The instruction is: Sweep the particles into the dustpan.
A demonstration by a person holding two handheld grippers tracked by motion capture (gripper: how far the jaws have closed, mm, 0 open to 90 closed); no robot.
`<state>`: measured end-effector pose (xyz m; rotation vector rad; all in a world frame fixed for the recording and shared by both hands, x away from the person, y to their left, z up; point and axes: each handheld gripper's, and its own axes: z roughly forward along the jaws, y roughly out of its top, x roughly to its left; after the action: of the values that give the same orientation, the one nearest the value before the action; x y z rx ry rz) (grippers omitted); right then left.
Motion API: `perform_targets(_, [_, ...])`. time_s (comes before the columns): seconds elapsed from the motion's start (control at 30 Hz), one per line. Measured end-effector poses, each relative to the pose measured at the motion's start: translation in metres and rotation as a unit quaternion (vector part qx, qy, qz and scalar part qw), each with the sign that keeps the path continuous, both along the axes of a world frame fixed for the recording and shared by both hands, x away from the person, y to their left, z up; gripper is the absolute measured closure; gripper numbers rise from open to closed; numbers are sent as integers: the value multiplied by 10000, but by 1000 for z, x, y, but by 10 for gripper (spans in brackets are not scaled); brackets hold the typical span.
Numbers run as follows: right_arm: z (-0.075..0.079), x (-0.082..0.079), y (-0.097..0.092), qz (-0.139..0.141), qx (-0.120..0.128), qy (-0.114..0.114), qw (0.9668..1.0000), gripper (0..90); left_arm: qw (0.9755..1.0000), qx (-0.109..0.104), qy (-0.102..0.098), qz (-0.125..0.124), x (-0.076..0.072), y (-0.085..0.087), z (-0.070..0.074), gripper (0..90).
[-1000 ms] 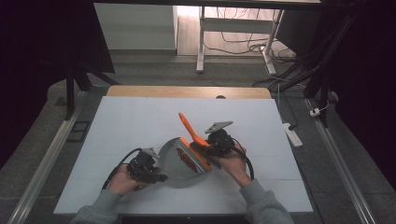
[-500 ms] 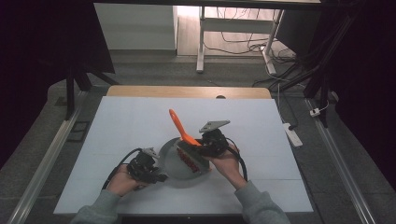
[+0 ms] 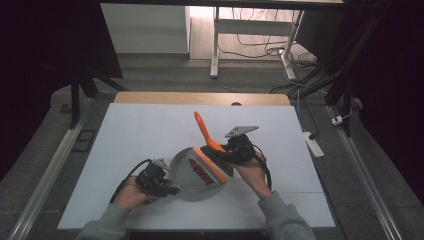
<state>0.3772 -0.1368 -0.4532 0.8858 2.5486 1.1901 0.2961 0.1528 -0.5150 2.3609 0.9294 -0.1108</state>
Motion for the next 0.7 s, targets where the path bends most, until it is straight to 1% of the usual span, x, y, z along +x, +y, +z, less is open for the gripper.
perform_targets(0.4, [7, 4, -22, -142, 228, 85, 9996, 704, 10000, -69, -1, 19, 0, 1, -1, 616])
perform_targets(0.53, [8, 3, -26, -174, 232, 85, 9995, 704, 10000, -82, -16, 20, -1, 2, -1, 616])
perform_targets(0.7, [8, 2, -32, -172, 201, 73, 9996, 704, 9999, -98, -100, 87, -2, 3, -1, 616])
